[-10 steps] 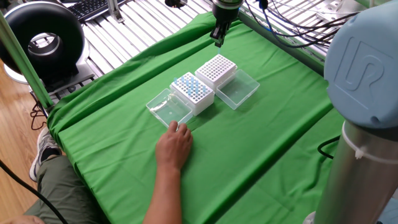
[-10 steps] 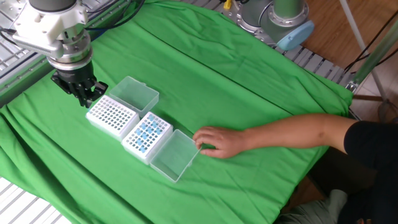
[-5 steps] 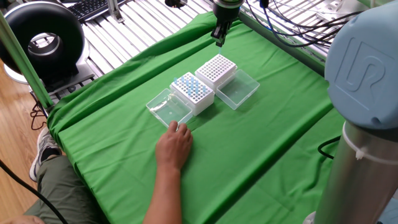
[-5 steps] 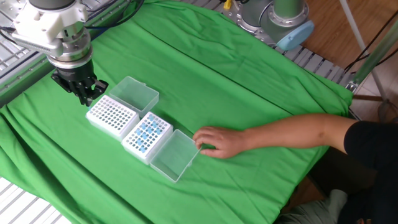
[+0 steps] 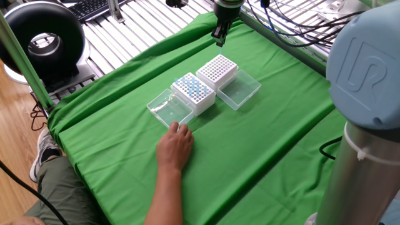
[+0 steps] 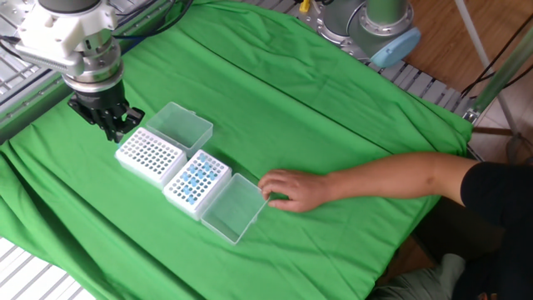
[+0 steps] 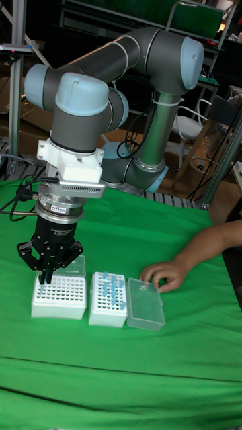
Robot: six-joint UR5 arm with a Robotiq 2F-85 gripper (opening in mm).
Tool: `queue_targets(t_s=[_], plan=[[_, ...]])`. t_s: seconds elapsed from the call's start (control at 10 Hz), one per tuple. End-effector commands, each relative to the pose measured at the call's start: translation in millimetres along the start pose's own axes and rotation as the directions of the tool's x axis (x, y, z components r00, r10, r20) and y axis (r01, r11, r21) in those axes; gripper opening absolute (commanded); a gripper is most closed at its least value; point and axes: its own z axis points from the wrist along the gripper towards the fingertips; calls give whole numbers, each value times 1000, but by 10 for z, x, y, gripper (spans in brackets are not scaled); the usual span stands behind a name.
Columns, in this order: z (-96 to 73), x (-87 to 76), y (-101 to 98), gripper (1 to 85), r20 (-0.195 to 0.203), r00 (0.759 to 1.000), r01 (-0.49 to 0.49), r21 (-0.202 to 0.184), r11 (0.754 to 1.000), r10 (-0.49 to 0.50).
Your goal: Insert a medium pipette tip into the holder for medium pipette tips
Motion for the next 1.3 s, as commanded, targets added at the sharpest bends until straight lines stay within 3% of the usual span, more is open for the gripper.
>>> queue_targets(t_s=[0.0, 0.6, 1.0, 1.2], plan=[[9, -27, -1, 10, 12, 1000, -7, -7, 1000, 7], [52, -16, -19, 10, 23, 1000, -6, -9, 1000, 6], [-52, 49, 5, 10, 2, 1000, -11, -6, 1000, 11], [-27, 23, 11, 10, 9, 1000, -10, -12, 1000, 10]])
